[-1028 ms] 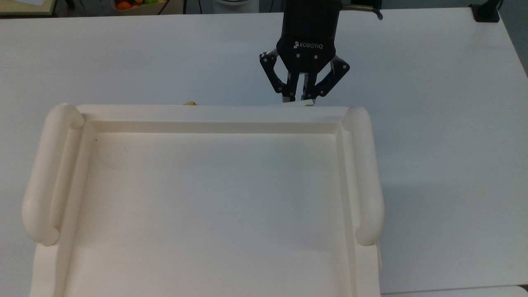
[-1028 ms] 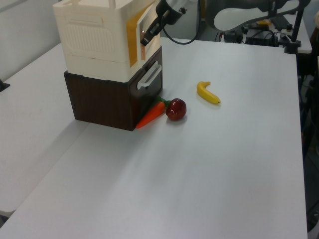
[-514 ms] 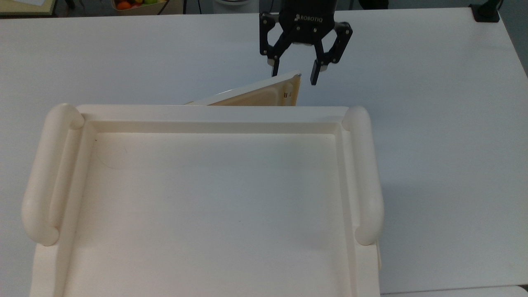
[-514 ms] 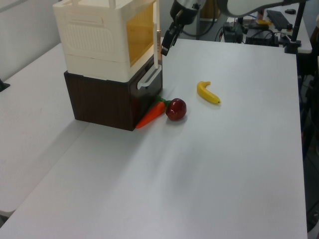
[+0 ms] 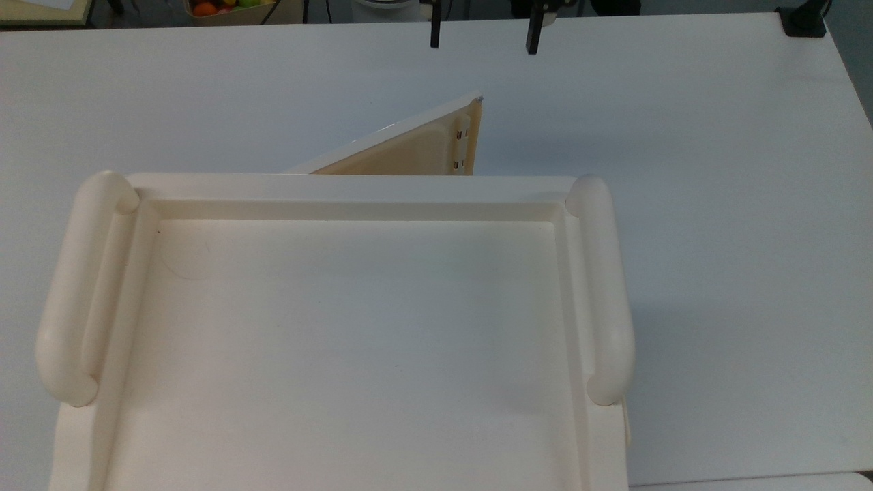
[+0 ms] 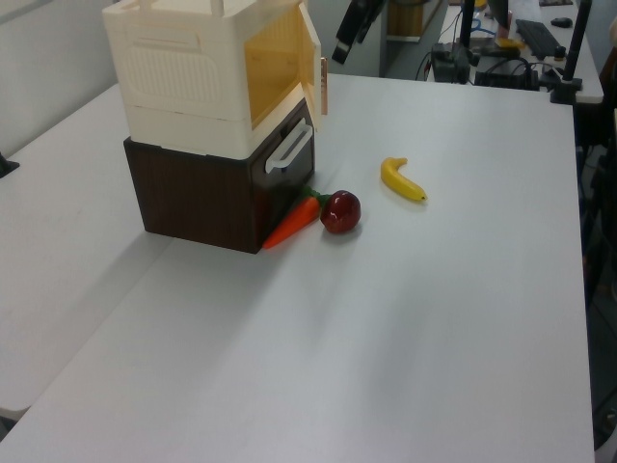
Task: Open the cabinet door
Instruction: 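Pull the door edge outward, swinging the door open on its hinge, then push the door edge further around its hinge with the gripper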
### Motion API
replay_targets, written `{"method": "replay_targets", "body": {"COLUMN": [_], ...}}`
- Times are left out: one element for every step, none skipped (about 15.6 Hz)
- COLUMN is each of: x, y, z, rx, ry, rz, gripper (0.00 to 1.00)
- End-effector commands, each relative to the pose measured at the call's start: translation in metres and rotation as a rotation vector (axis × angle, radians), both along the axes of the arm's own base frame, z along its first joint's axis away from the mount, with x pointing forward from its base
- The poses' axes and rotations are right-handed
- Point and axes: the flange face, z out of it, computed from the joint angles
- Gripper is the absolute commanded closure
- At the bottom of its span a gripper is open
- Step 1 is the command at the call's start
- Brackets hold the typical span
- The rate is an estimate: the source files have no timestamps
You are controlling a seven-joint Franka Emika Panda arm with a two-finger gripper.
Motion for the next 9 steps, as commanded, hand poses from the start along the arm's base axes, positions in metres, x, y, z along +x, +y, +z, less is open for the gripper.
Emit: {"method": "replay_targets", "body": {"x": [0.013,0.019,0.025,0.031,0.036,0.043,0.044,0.044,0.042], "y": [-0.002,0.001,0.004,0.007,0.009,0.012,0.013,0.012,0.012], "z": [0.016,0.015,0.013,0.007,0.001,-0.011,-0.013,-0.016,-0.015], "rx": [0.034,0.042,0.052,0.056,0.056,0.048,0.041,0.034,0.030], "ry": [-0.129,-0.168,-0.203,-0.227,-0.238,-0.226,-0.224,-0.220,-0.217], "rz": [0.046,0.054,0.059,0.067,0.072,0.074,0.076,0.076,0.078], "gripper": [0.00,0.00,0.00,0.00,0.00,0.00,0.00,0.00,0.00]}}
